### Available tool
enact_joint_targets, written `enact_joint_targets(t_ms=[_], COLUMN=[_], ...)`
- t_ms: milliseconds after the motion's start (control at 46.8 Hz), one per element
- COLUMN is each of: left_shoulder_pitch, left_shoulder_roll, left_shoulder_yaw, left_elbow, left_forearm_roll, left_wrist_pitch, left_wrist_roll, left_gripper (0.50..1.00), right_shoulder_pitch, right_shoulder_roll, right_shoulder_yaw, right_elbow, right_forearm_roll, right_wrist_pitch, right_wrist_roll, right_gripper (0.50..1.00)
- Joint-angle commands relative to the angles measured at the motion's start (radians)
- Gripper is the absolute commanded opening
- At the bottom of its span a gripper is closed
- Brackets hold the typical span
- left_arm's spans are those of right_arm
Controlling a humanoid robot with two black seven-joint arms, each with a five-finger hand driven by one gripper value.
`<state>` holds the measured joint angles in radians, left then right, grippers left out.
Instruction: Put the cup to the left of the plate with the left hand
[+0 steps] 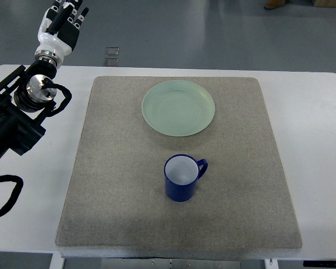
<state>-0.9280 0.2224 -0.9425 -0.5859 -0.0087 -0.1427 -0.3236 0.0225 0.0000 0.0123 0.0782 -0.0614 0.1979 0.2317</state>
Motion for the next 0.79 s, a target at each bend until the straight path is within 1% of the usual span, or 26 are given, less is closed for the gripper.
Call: enact_joint_targets(t_ms=[0, 64, 770], left_shoulder_pitch=[0.002, 0.002, 0.002], left_shoulder_roll=[-0.002, -0.003, -0.003], left_shoulder_yaw=[0.001, 0.001, 0.004], left_elbow=[0.0, 0.002, 0.002], left_forearm_roll=[0.003, 0.003, 0.007], left_wrist_pitch=[0.002, 0.002, 0.002], left_wrist_roll=[-0.002, -0.012, -0.011], left_gripper=[0.999, 0.999, 0.999], right_shoulder_pitch=[0.0, 0.0, 0.0], right_shoulder_roll=[0.0, 0.0, 0.0], right_shoulder_yaw=[0.0, 0.0, 0.0], right_elbow=[0.0, 0.0, 0.0], right_forearm_roll=[0.0, 0.0, 0.0], right_wrist_pitch=[0.0, 0.0, 0.0], right_wrist_roll=[0.001, 0.0, 0.001], right_gripper=[0.932, 0.932, 0.932])
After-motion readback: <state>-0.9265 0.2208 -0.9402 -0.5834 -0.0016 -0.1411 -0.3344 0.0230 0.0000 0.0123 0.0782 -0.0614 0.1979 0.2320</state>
